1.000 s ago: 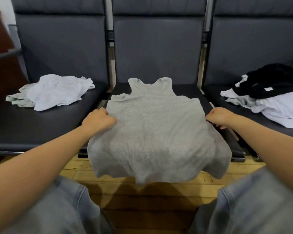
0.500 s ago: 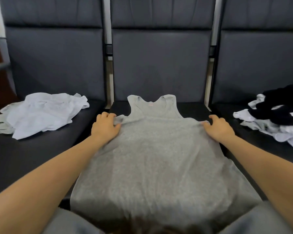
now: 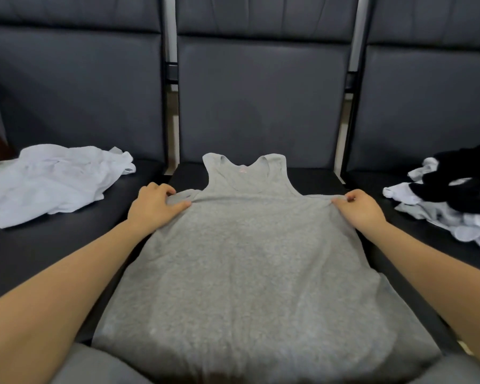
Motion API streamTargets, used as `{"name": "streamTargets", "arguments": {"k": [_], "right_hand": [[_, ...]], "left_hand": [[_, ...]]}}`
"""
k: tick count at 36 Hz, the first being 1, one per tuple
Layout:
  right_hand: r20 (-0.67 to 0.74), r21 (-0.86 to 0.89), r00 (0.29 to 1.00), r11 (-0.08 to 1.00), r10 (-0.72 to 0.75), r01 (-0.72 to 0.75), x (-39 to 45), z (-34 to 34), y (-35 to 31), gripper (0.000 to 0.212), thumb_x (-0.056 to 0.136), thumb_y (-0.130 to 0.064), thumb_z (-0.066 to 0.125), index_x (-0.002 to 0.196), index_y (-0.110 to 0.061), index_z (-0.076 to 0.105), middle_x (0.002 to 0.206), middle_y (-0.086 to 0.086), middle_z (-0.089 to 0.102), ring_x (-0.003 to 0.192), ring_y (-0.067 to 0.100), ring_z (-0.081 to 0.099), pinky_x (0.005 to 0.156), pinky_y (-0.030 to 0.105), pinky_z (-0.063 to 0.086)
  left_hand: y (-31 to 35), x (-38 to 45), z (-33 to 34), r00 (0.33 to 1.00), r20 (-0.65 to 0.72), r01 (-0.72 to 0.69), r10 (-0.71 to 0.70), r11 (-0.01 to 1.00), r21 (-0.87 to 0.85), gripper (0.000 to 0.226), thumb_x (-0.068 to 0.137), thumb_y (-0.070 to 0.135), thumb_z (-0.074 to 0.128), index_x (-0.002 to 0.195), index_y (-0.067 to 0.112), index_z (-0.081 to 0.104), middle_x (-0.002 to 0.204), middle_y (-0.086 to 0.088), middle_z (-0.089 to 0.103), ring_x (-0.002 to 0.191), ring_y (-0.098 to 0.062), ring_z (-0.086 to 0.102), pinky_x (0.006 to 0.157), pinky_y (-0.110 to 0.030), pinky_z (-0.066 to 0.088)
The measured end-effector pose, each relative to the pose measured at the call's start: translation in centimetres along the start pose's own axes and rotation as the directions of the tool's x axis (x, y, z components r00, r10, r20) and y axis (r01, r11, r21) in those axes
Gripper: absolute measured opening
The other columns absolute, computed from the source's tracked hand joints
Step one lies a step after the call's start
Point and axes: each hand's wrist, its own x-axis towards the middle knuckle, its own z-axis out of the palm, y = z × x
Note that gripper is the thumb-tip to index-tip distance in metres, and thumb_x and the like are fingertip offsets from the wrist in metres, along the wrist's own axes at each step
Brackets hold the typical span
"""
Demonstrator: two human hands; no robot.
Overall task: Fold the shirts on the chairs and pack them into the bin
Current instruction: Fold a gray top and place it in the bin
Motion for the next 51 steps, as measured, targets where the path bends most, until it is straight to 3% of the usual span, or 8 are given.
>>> {"name": "streamTargets", "arguments": {"k": [14, 21, 25, 31, 36, 39, 45, 51], "right_hand": [[0.014, 0.538, 0.98, 0.825, 0.198, -0.174, 0.9, -0.7, 0.5, 0.017, 0.09, -0.013, 0.064, 0.073, -0.018, 0.062, 0.083, 0.007, 0.063, 0.084, 0.024, 0.058, 0.084, 0.037, 0.05], [-0.106, 0.028, 0.992, 0.997, -0.062, 0.066, 0.7, -1.2, 0.9, 0.016, 0.096, -0.015, 0.048, 0.101, -0.009, 0.063, 0.091, 0.009, 0.062, 0.088, 0.028, 0.058, 0.071, 0.031, 0.039], [0.052, -0.379, 0.971, 0.895, -0.234, 0.236, 0.2, 0.0, 1.4, 0.022, 0.095, -0.012, 0.044, 0.108, -0.013, 0.062, 0.114, 0.012, 0.054, 0.109, 0.03, 0.05, 0.083, 0.036, 0.043], [-0.101, -0.099, 0.968, 0.97, -0.231, 0.221, 2.1, 1.4, -2.6, 0.026, 0.094, -0.01, 0.042, 0.099, -0.012, 0.068, 0.114, 0.008, 0.055, 0.102, 0.027, 0.053, 0.081, 0.037, 0.046], [-0.044, -0.047, 0.975, 0.975, -0.218, 0.216, 4.7, 4.4, -5.8, 0.025, 0.093, -0.019, 0.049, 0.072, -0.009, 0.058, 0.07, 0.008, 0.058, 0.072, 0.03, 0.056, 0.059, 0.033, 0.042], [-0.008, -0.072, 0.982, 0.979, -0.19, 0.189, 6.8, 6.5, -7.8, 0.042, 0.093, -0.034, 0.054, 0.061, -0.008, 0.051, 0.061, 0.011, 0.049, 0.062, 0.029, 0.049, 0.055, 0.035, 0.037], [0.025, -0.306, 0.999, 0.951, -0.027, 0.033, 11.1, 11.2, -11.6, 0.071, 0.084, -0.067, 0.053, 0.129, -0.012, 0.054, 0.133, 0.009, 0.047, 0.129, 0.029, 0.037, 0.101, 0.04, 0.034], [0.003, -0.227, 0.995, 0.969, -0.1, 0.098, 12.8, 14.3, -12.6, 0.044, 0.094, -0.046, 0.048, 0.12, -0.012, 0.06, 0.125, 0.009, 0.055, 0.124, 0.03, 0.041, 0.097, 0.038, 0.033]], "left_hand": [[0.5, -0.6, -0.2, 0.978, -0.203, 0.014, -0.044, 0.989, -0.146, 0.025, 0.101, 0.027, 0.047, 0.09, 0.004, 0.044, 0.07, -0.007, 0.05, 0.07, -0.029, 0.05, 0.062, -0.038, 0.034], [0.2, -0.4, 0.0, 0.989, -0.125, -0.041, 0.075, 0.966, 0.256, 0.019, 0.099, 0.027, 0.045, 0.094, 0.009, 0.044, 0.074, -0.008, 0.056, 0.069, -0.03, 0.054, 0.056, -0.038, 0.038], [1.0, 0.0, 0.6, 0.99, -0.1, -0.072, 0.1, 0.966, 0.248, 0.016, 0.089, 0.019, 0.054, 0.104, 0.013, 0.055, 0.1, -0.009, 0.055, 0.098, -0.031, 0.05, 0.074, -0.041, 0.044], [4.9, 3.0, 0.9, 0.996, -0.087, 0.014, -0.013, 1.0, 0.004, 0.014, 0.086, 0.023, 0.055, 0.097, 0.02, 0.064, 0.107, -0.006, 0.055, 0.102, -0.028, 0.053, 0.087, -0.043, 0.048], [6.3, 6.7, 2.6, 0.993, 0.028, 0.115, -0.113, 0.987, -0.115, 0.038, 0.088, 0.029, 0.05, 0.053, 0.015, 0.044, 0.064, -0.008, 0.052, 0.07, -0.03, 0.053, 0.064, -0.037, 0.046], [6.6, 9.6, 3.7, 0.975, 0.025, 0.223, -0.222, 0.974, -0.044, 0.044, 0.088, 0.055, 0.049, 0.083, 0.012, 0.06, 0.105, -0.014, 0.06, 0.102, -0.034, 0.055, 0.085, -0.041, 0.049], [7.2, 14.5, 6.2, 0.952, 0.01, 0.303, -0.305, 0.948, 0.094, 0.079, 0.079, 0.075, 0.05, 0.131, 0.016, 0.053, 0.14, -0.013, 0.038, 0.133, -0.032, 0.031, 0.109, -0.044, 0.026], [7.8, 16.2, 8.5, 1.0, -0.03, 0.006, -0.004, 0.998, 0.062, 0.041, 0.096, 0.047, 0.044, 0.107, 0.014, 0.065, 0.12, -0.011, 0.058, 0.117, -0.033, 0.048, 0.095, -0.043, 0.037]]}}
